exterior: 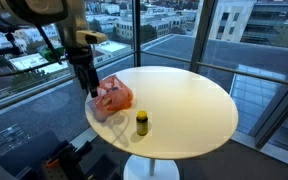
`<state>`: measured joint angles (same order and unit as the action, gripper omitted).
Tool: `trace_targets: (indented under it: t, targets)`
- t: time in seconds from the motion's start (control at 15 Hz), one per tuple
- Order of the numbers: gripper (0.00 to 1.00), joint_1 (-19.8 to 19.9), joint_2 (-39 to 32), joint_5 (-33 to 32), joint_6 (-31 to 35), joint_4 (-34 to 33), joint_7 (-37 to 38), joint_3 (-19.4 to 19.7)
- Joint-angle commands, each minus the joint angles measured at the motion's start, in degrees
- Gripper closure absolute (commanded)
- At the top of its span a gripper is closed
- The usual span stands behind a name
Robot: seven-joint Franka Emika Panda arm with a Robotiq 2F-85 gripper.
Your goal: Remove the white lotion bottle from the plastic bag
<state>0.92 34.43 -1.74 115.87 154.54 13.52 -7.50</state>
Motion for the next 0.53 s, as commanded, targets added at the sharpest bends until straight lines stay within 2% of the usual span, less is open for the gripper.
trace_targets:
  t: [0.0,0.47]
  targets:
    - [0.00,-0.46,-0.03,-0.27,-0.11,-0.07,0.21,0.46]
    - [0.00,-0.40,-1.68,-0.80,0.21,-2.07,0.87,-0.20]
